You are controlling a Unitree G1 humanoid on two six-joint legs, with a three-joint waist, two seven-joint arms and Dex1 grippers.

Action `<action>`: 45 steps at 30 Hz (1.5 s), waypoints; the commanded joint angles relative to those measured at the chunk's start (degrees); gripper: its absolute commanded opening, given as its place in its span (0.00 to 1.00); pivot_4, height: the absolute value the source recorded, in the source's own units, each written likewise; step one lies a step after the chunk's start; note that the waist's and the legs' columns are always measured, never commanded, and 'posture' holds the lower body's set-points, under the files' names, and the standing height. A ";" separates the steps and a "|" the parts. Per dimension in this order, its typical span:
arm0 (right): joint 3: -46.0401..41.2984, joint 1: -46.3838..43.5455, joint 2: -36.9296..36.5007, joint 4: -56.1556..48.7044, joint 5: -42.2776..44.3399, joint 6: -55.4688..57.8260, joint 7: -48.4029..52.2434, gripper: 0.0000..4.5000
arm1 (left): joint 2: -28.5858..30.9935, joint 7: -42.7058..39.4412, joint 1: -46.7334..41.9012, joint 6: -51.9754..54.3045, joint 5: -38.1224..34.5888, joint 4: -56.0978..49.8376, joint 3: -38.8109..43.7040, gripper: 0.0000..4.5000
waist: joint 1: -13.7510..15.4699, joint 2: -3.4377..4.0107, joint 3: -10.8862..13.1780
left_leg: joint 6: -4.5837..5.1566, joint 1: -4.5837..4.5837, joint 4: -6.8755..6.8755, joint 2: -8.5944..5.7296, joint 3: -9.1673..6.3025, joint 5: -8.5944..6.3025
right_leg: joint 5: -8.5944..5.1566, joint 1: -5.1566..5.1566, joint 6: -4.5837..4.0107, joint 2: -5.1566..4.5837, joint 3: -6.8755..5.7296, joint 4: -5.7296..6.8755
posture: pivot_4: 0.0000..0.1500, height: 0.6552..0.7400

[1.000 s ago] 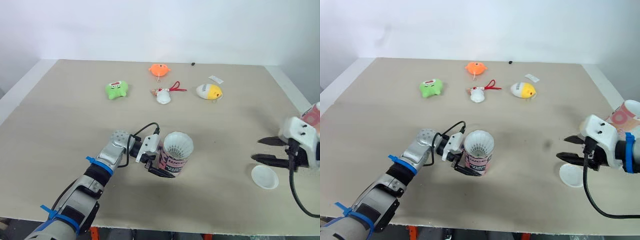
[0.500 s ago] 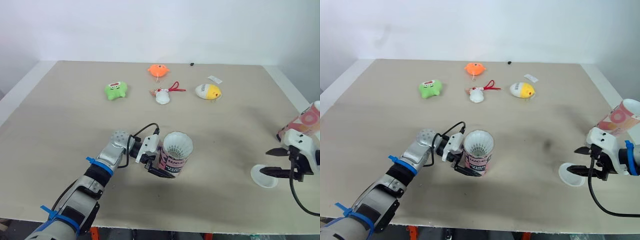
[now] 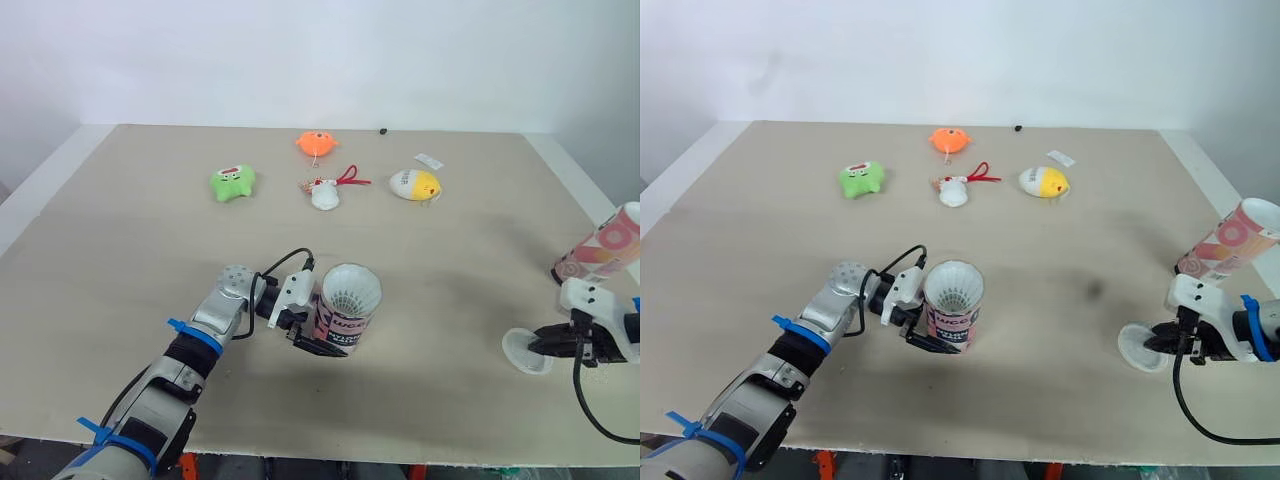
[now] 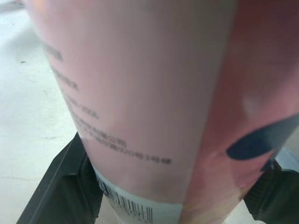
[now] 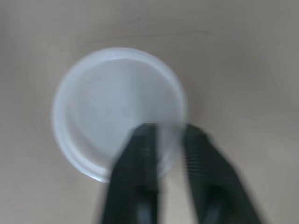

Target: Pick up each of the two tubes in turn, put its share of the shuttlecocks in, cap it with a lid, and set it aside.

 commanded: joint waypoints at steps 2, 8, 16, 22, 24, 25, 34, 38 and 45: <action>0.84 -0.90 -1.10 1.14 -0.29 -0.98 2.03 0.01 | -0.02 0.41 0.01 0.20 0.44 -0.33 0.40 0.76 | 0.00 0.00 0.00 | 0.00 0.00 0.00 0.00 0.00 0.00 | 0.00 0.00 0.00 0.00 0.00 0.00 | 1.00 1.00; -0.13 -3.18 -1.11 -1.73 0.95 -1.11 2.62 0.01 | 0.03 2.10 -0.32 0.59 1.50 0.63 0.39 0.76 | 0.00 0.02 -0.01 | 0.00 0.00 0.00 0.00 0.00 0.00 | 0.00 0.00 0.02 0.00 0.01 0.00 | 1.00 1.00; -3.06 -9.92 -1.74 -21.52 11.58 6.56 5.42 0.01 | -0.69 3.44 -0.59 2.67 1.51 1.63 0.86 0.76 | -0.01 0.11 -0.01 | -0.02 0.08 0.05 -0.03 0.06 0.05 | 0.16 -0.01 0.07 0.00 0.12 0.00 | 1.00 1.00; 1.90 -28.85 1.41 -34.89 21.87 17.09 5.07 0.01 | -0.38 3.77 -1.81 1.41 3.28 4.09 0.27 0.76 | -0.01 0.11 0.01 | -0.09 0.05 0.05 0.00 0.08 0.09 | 0.18 -0.06 0.08 -0.05 0.11 -0.03 | 1.00 1.00; 5.52 -35.66 3.39 -36.07 22.14 18.85 5.73 0.01 | -0.33 3.58 -2.46 1.18 3.51 5.02 0.14 0.76 | -0.01 0.08 0.02 | -0.09 0.06 0.05 0.03 0.09 0.09 | 0.19 -0.09 0.06 -0.07 0.11 -0.04 | 1.00 1.00; 7.93 -39.26 4.71 -36.14 21.24 19.19 6.05 0.01 | -0.31 3.33 -2.72 1.22 3.55 5.32 0.00 0.76 | -0.05 0.08 0.02 | -0.09 0.05 0.05 0.03 0.08 0.09 | 0.20 -0.09 0.04 -0.07 0.11 -0.05 | 1.00 1.00; 23.69 -55.50 15.19 -33.57 11.38 15.36 9.62 0.01 | 0.00 0.97 -3.13 4.08 3.38 5.49 -1.19 0.76 | -0.02 0.07 0.01 | -0.09 -0.25 0.03 0.11 0.20 0.09 | 0.27 -0.52 -0.06 -0.18 0.12 -0.06 | 1.00 1.00; 28.82 -58.68 18.89 -30.59 4.97 9.53 10.61 0.01 | -0.09 1.34 -2.75 3.81 3.83 5.44 -1.24 0.76 | 0.00 0.08 0.00 | -0.08 -0.45 0.03 0.14 0.30 0.09 | 0.31 -0.72 -0.11 -0.08 0.11 -0.04 | 1.00 1.00; 32.78 -61.32 21.30 -27.24 -2.80 -1.00 12.21 0.01 | -0.22 2.05 -2.35 3.31 4.11 5.09 -1.31 0.76 | 0.00 0.08 0.00 | -0.08 -0.48 0.04 0.14 0.32 0.10 | 0.34 -0.75 -0.11 -0.06 0.11 -0.03 | 1.00 1.00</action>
